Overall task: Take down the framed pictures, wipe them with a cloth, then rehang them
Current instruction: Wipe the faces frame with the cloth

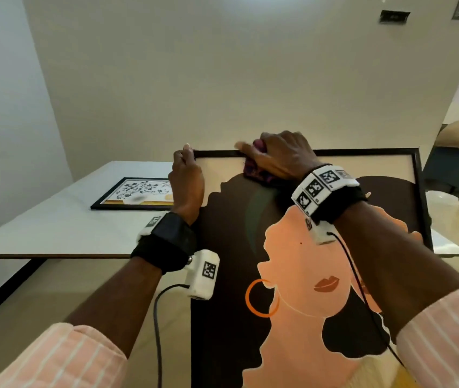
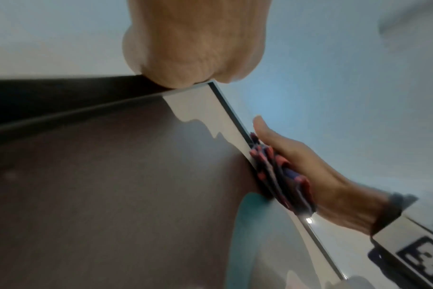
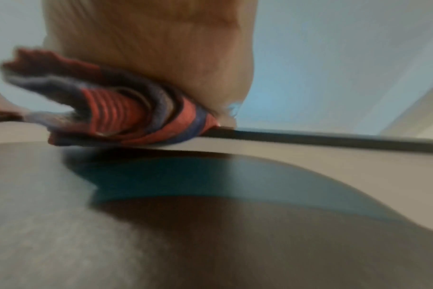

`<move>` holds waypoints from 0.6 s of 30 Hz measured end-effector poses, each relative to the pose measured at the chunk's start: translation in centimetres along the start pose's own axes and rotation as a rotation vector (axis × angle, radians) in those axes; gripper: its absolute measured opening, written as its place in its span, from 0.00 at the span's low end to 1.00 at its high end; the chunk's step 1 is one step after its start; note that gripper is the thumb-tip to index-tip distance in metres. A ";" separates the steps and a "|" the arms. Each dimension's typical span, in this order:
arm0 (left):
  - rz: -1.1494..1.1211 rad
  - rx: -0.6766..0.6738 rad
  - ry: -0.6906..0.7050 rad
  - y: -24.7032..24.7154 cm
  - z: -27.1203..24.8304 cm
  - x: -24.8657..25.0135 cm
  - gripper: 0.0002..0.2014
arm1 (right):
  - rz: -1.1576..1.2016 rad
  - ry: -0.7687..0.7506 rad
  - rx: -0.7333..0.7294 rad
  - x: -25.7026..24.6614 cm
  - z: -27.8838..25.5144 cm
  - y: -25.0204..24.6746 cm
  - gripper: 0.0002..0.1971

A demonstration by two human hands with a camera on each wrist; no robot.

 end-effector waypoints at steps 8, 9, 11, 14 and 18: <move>0.164 -0.216 -0.013 0.3 1.3 -0.2 0.30 | 0.016 0.073 0.028 1.1 -0.1 0.3 0.36; 0.199 -0.251 -0.043 0.0 2.0 -0.3 0.31 | 0.005 0.096 0.035 2.1 -0.3 0.2 0.37; 0.363 -0.275 -0.014 -0.3 2.0 1.1 0.26 | -0.018 0.138 0.051 2.9 -0.9 0.0 0.38; 0.712 -0.102 0.293 1.1 0.6 5.1 0.16 | -0.044 0.105 0.093 0.9 -0.6 -0.3 0.38; 0.775 -0.289 0.391 5.4 -1.1 7.1 0.30 | -0.050 0.021 0.111 0.6 -0.9 -1.2 0.32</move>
Point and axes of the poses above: each hand's wrist, its own z-axis towards the middle knuckle, its own y-axis out of the palm, x = y × z, the point moved 4 cm from there along z, towards the middle knuckle, and after that the axes turned 2 degrees about -y, right-handed, at the moved point
